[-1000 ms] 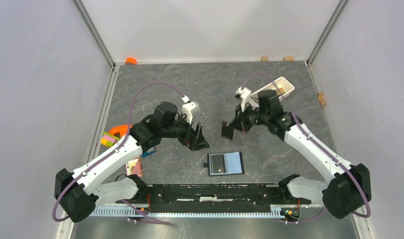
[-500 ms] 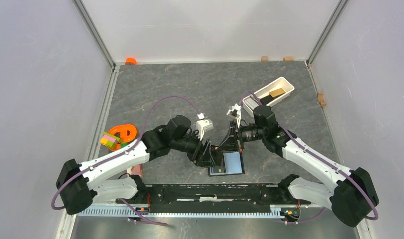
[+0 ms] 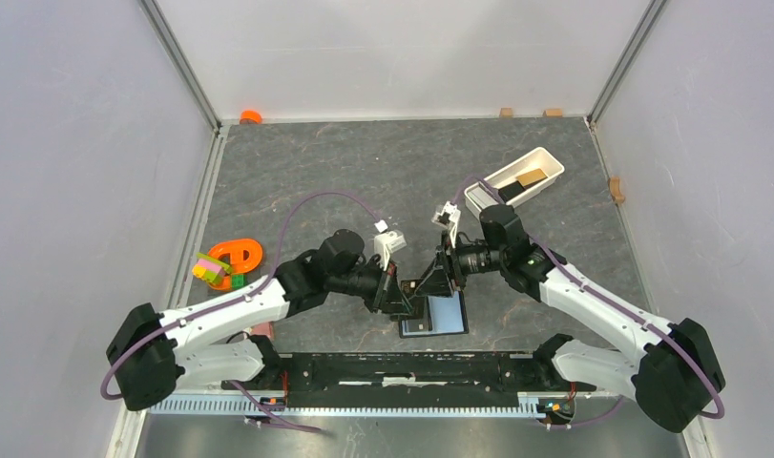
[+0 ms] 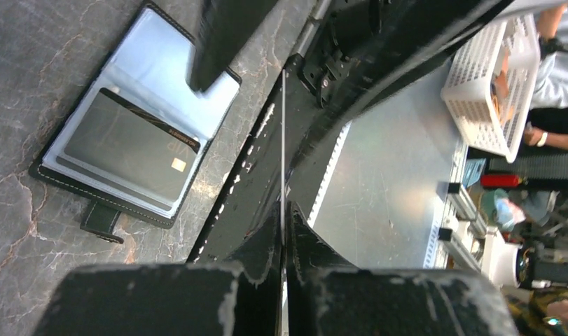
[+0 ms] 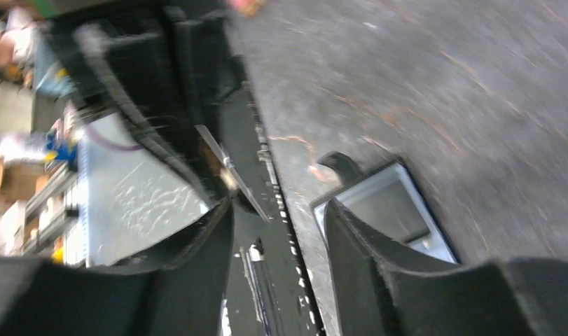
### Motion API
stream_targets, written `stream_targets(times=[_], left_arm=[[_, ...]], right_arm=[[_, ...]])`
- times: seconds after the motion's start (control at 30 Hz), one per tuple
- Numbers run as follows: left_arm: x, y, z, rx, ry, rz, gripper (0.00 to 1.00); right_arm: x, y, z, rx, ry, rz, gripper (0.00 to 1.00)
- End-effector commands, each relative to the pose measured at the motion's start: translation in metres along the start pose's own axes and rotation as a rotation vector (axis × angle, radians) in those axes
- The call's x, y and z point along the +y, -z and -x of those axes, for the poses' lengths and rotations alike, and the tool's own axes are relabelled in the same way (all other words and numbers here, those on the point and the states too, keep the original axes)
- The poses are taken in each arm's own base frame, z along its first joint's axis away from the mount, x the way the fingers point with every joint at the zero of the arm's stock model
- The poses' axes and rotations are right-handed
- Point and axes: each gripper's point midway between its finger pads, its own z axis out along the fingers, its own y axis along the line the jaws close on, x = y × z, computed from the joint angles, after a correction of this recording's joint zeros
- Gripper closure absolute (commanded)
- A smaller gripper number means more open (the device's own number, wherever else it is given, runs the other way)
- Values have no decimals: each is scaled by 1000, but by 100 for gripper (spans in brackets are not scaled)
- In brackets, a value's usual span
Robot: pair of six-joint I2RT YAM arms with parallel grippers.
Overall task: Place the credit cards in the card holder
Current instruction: Pick up the credit card from the storage box, then insert the credit card into the card holder.
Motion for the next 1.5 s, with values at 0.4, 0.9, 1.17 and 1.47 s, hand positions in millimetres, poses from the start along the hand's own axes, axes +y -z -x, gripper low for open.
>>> stream_targets(times=[0.4,0.9,1.17,1.47], left_arm=[[42,-65,-27,-72,474,83,98],[58,-82,-38,-27,519,122,98],[63,-89,-45,3,524,120,98],[66,-92,-49,16,529,118,98]], right_arm=[[-127,57,-123,126,-285,-809,57],[-119,51,-120,109,-281,-773,67],[-113,45,-130,135,-300,-730,67],[-111,39,-140,167,-309,-710,69]])
